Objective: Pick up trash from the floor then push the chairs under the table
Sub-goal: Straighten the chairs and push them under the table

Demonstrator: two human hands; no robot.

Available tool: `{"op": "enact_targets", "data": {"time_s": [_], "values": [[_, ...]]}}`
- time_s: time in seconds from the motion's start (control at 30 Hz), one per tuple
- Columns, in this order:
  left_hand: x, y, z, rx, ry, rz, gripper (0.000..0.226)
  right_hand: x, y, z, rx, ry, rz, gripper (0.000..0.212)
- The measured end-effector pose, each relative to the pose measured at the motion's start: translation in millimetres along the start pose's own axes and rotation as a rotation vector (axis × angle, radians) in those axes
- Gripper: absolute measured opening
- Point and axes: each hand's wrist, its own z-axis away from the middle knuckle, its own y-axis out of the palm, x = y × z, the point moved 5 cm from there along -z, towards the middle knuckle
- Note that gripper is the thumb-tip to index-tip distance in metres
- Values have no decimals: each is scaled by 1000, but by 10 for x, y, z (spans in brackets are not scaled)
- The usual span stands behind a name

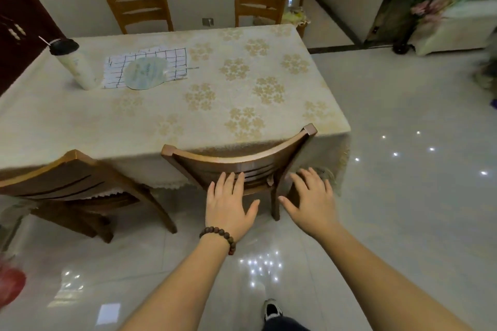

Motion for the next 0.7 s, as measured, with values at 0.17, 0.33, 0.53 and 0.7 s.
{"op": "enact_targets", "data": {"time_s": [0.17,0.33,0.53,0.7], "values": [[-547,274,46,98,122,35,72,-601,-57,430,19,176,0,64],[-1240,441,-20,158,226,67,71,-1339,-266,790,-8,339,15,64],[-2227,674,-366,135,325,65,72,-2334,-588,891,-119,500,-42,69],[-3229,1070,-858,144,321,79,75,-3387,-690,696,-135,528,-49,70]]}}
